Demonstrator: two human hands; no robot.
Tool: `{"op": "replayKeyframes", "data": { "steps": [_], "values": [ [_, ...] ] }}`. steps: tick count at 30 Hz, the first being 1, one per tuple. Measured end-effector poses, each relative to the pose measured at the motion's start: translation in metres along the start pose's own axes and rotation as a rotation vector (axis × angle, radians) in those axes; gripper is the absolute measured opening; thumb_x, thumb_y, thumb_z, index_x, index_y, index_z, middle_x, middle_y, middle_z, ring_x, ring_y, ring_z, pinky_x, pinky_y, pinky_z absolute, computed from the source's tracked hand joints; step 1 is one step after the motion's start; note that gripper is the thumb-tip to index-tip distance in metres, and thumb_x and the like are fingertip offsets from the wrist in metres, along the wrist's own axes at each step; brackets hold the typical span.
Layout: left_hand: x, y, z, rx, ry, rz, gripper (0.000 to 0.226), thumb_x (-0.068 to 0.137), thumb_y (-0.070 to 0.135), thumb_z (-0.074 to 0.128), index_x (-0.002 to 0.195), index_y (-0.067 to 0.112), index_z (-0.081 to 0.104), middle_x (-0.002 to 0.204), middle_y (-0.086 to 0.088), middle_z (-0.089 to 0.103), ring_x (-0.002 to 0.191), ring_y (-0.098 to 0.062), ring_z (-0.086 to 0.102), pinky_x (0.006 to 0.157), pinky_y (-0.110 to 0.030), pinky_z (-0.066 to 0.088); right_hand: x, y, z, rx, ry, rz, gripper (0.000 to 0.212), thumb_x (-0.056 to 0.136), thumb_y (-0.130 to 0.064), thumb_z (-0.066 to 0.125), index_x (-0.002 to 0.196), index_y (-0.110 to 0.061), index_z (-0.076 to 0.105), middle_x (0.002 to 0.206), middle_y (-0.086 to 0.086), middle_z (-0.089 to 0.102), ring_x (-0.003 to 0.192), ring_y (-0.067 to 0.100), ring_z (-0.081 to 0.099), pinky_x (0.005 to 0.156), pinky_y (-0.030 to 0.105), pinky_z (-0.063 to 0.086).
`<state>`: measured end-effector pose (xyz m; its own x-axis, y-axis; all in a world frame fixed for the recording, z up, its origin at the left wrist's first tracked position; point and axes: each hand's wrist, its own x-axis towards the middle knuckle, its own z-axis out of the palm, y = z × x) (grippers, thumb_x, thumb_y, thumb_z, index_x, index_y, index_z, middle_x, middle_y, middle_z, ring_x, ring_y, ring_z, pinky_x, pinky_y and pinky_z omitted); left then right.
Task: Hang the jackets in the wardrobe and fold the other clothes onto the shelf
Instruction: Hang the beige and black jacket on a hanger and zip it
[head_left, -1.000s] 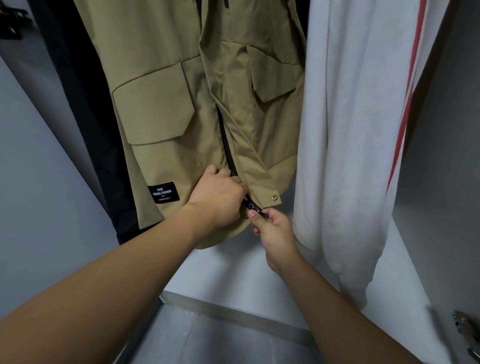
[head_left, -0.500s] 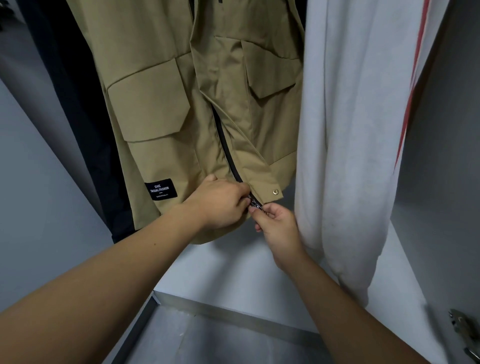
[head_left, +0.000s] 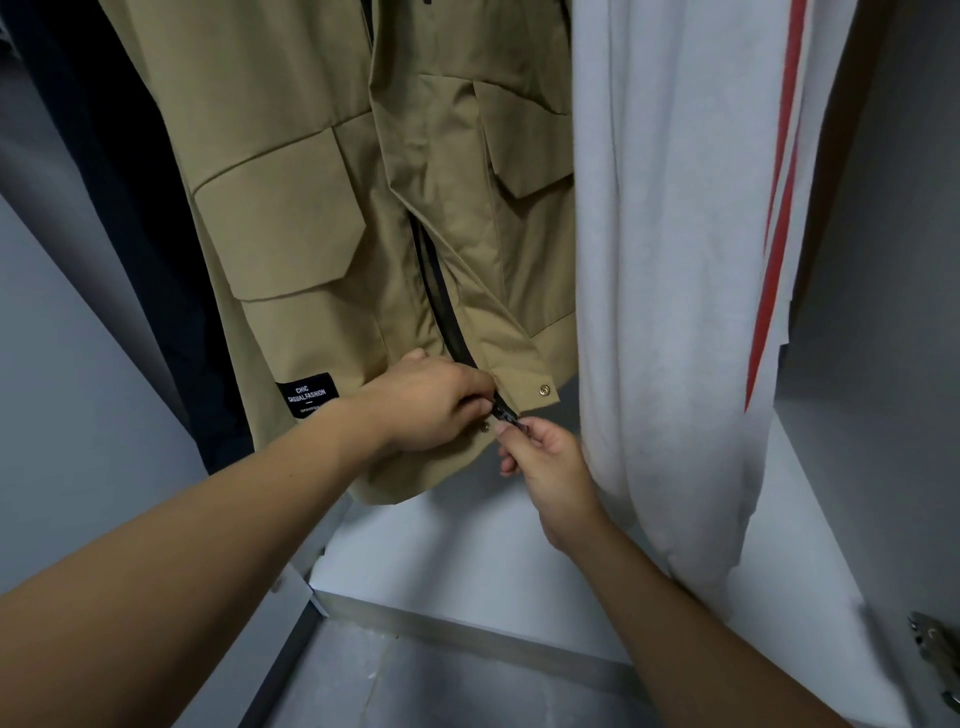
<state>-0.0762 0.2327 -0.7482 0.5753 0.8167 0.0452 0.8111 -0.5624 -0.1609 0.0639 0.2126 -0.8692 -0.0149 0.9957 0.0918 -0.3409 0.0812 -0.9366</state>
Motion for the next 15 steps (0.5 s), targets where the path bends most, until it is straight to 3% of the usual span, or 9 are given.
{"op": "replayKeyframes", "data": {
  "steps": [3, 7, 12, 15],
  "values": [
    [-0.003, -0.001, -0.005, -0.114, 0.025, -0.003, 0.014, 0.102, 0.028, 0.045, 0.092, 0.022, 0.053, 0.083, 0.007, 0.056, 0.088, -0.021, 0.058, 0.076, -0.031, 0.031, 0.005, -0.009, -0.005, 0.013, -0.038, 0.025, 0.018, 0.088, -0.026, 0.071, 0.072, -0.019, 0.066, 0.066, 0.002, 0.057, 0.059, 0.009, 0.052, 0.059, 0.02, 0.048],
    [-0.001, 0.008, 0.001, -0.157, 0.052, -0.018, 0.015, 0.101, 0.025, 0.046, 0.097, 0.015, 0.056, 0.081, 0.002, 0.058, 0.083, -0.024, 0.056, 0.07, -0.028, 0.029, 0.011, -0.013, -0.005, -0.037, -0.056, 0.085, 0.02, 0.087, -0.021, 0.073, 0.072, -0.013, 0.062, 0.061, 0.001, 0.058, 0.056, 0.009, 0.052, 0.057, 0.021, 0.046],
    [0.002, 0.007, 0.004, 0.008, 0.031, 0.01, 0.015, 0.101, 0.03, 0.044, 0.087, 0.026, 0.046, 0.081, 0.008, 0.05, 0.089, -0.02, 0.05, 0.077, -0.03, 0.025, 0.011, -0.01, -0.01, -0.063, -0.051, 0.108, 0.016, 0.084, -0.014, 0.075, 0.075, -0.01, 0.062, 0.06, -0.001, 0.059, 0.053, 0.009, 0.048, 0.056, 0.018, 0.044],
    [0.002, 0.003, 0.003, 0.134, 0.047, 0.032, 0.013, 0.102, 0.035, 0.041, 0.091, 0.032, 0.047, 0.092, 0.008, 0.058, 0.09, -0.016, 0.042, 0.077, -0.031, 0.021, 0.008, -0.008, -0.01, -0.092, -0.057, 0.107, 0.017, 0.084, -0.014, 0.075, 0.071, -0.012, 0.063, 0.06, 0.0, 0.059, 0.054, 0.009, 0.049, 0.056, 0.018, 0.043]
  ]
}}
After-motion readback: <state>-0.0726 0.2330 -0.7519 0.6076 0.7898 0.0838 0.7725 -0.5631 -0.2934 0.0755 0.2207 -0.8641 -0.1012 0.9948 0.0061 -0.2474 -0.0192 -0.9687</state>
